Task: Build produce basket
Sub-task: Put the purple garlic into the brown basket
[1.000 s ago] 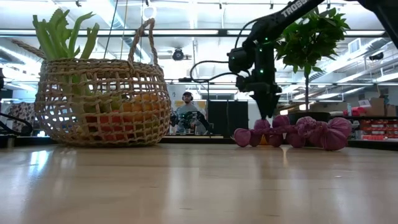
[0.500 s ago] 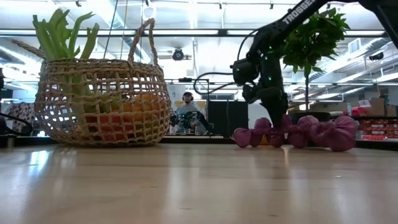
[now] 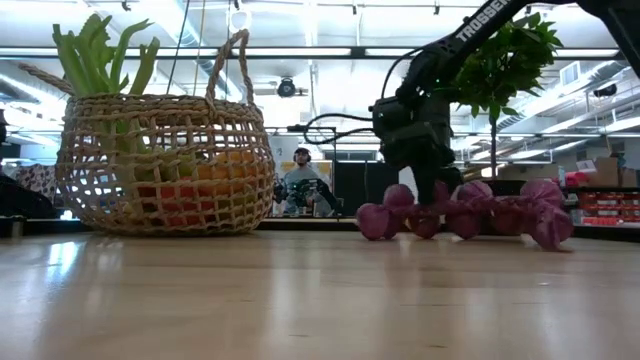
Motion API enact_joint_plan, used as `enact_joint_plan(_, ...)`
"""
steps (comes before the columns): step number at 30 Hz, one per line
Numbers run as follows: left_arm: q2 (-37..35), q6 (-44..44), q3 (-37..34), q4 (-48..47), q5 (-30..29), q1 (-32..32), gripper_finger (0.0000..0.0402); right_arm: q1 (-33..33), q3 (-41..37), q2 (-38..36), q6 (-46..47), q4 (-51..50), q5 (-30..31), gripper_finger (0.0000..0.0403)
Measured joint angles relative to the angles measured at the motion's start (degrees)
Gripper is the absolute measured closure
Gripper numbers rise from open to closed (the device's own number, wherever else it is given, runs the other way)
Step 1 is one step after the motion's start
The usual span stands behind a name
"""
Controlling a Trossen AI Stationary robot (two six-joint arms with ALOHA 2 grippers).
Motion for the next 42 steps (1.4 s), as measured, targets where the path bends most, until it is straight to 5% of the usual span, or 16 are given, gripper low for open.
enact_joint_plan(13, 0.00, 8.46, 0.00, -0.90, -1.90, 4.48, 0.0044, 6.41, 1.10, -0.04, 19.60, 11.64, -7.29, 0.0159)
enact_joint_plan(23, -1.99, 13.99, 0.00, -1.22, -1.81, 6.68, 0.0044, 11.25, 15.55, -0.31, 26.03, 11.19, -6.43, 0.0169)
enact_joint_plan(31, -5.45, 12.92, 0.13, -0.87, -1.92, 10.08, 0.0044, 11.51, 36.58, -0.70, 24.20, -2.04, 7.43, 0.0169)
enact_joint_plan(36, -5.59, 11.79, 0.11, -0.18, -1.88, 11.15, 0.0044, 10.31, 46.80, -0.74, 21.97, 1.37, 14.55, 0.0169)
enact_joint_plan(42, -5.60, 8.46, 0.11, 0.27, -1.88, 11.23, 0.0044, 8.09, 51.43, -0.74, 18.72, 8.03, 15.93, 0.0169)
